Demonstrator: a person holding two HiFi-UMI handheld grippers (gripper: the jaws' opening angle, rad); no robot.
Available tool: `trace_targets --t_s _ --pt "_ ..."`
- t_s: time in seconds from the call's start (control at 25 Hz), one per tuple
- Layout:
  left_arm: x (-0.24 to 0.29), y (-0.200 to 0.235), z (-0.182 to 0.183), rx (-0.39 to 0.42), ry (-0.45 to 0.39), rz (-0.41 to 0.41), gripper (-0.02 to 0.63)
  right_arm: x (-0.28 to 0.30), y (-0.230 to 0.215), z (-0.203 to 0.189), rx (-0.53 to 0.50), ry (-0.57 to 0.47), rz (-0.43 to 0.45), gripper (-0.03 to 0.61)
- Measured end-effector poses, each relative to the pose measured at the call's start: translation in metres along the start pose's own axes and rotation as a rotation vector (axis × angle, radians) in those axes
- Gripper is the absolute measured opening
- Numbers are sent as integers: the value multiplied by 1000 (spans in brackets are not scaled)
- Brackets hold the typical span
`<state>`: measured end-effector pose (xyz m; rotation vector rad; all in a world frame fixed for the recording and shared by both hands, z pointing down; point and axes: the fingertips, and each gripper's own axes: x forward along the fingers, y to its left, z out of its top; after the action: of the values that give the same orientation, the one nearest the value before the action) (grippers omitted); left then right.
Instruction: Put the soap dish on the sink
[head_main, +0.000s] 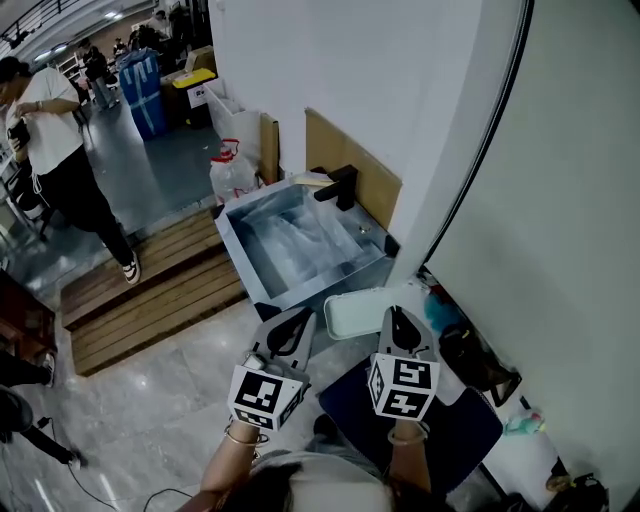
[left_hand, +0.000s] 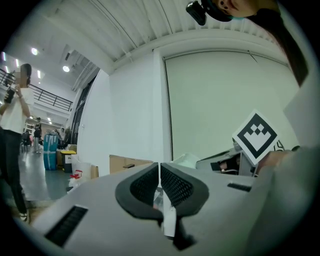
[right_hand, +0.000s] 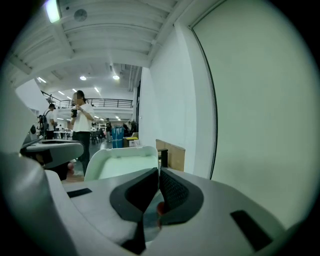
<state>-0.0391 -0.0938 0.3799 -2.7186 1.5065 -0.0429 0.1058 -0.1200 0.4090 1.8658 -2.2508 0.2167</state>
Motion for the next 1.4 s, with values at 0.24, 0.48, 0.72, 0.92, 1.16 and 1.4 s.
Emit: trace_targets --t_s 0.24,0.48,0.72,0.92,1.16,1.4 --pt "20 -2 -7 -10 20 18 17 20 -20 -3 -3 6 3 32" --pt "37 4 -10 -9 22 23 17 39 -28 -6 3 20 9 32" --pt "54 21 -12 -14 25 20 17 60 -30 -6 9 37 0 32" --pt "79 42 -17 -16 23 2 17 91 -33 -1 12 43 -20 32" --pt "110 67 -24 -34 39 -17 17 130 -34 2 12 66 -37 32" --pt "136 92 -31 -48 42 -37 17 165 -35 3 13 87 -55 32"
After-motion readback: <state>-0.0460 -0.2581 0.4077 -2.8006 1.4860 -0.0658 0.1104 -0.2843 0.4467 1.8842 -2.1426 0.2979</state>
